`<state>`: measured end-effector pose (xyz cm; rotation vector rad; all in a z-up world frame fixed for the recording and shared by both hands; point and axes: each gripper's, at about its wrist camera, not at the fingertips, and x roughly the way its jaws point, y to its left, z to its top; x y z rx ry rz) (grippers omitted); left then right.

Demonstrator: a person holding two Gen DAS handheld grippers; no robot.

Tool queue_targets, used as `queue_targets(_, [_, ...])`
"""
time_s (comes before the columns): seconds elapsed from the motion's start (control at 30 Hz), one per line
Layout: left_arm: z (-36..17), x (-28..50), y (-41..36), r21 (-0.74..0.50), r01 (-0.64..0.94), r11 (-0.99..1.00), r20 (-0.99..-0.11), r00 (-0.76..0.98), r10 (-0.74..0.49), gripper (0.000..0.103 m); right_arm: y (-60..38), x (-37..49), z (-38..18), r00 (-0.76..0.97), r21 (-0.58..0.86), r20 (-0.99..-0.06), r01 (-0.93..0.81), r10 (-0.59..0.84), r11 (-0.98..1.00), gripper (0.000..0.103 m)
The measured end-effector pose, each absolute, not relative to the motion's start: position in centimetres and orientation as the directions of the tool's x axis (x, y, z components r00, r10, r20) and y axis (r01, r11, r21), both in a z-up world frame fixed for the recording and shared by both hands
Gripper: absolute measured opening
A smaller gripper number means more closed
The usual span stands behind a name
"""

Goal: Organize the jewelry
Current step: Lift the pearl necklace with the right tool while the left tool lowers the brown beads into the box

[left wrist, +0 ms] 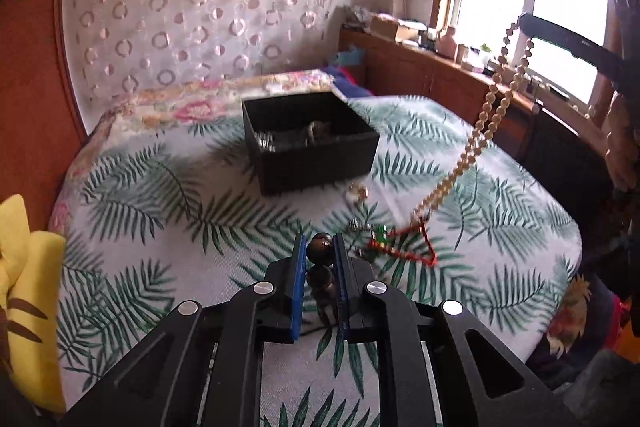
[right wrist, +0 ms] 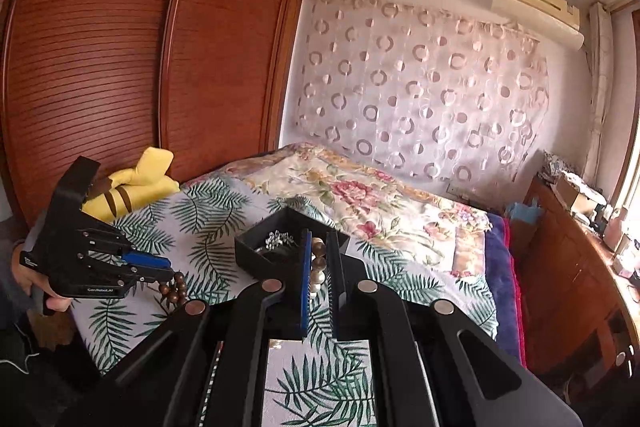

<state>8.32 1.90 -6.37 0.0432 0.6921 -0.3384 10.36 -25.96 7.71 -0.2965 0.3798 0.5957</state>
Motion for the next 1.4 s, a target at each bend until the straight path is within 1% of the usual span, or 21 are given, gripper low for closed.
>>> queue_targets(0.17, [-4.7, 8.3, 1.7, -0.066, 0.327, 0.943, -0.602, 0.74, -0.299, 0.012, -25.9, 10.0, 9.9, 0.779, -0.166, -0.379, -0.588, 0.5, 0.791, 0.008])
queue_targets(0.4, [-2.9, 8.7, 1.2, -0.054, 0.33, 0.942, -0.571, 0.764, -0.3, 0.012, -25.1, 9.7, 11.7, 0.792, -0.208, -0.352, -0.586, 0.5, 0.783, 0.008])
queue_targets(0.6, [-1.1, 9.3, 0.9, -0.036, 0.331, 0.943, -0.538, 0.789, -0.297, 0.012, -25.0, 10.2, 11.9, 0.79, -0.208, -0.352, -0.589, 0.502, 0.781, 0.008])
queue_targets(0.87, [0.8, 11.2, 0.3, -0.016, 0.323, 0.946, -0.508, 0.812, -0.286, 0.012, -23.1, 12.8, 12.1, 0.781, -0.218, -0.381, -0.596, 0.494, 0.773, 0.008])
queue_targets(1.13, [2.3, 13.5, -0.4, -0.004, 0.312, 0.95, -0.488, 0.829, -0.275, 0.012, -21.3, 15.4, 13.0, 0.791, -0.236, -0.383, -0.584, 0.478, 0.777, 0.008])
queue_targets(1.4, [3.0, 15.7, -0.5, 0.001, 0.291, 0.957, -0.482, 0.838, -0.254, 0.012, -19.9, 17.9, 13.8, 0.781, -0.21, -0.395, -0.589, 0.483, 0.78, 0.008])
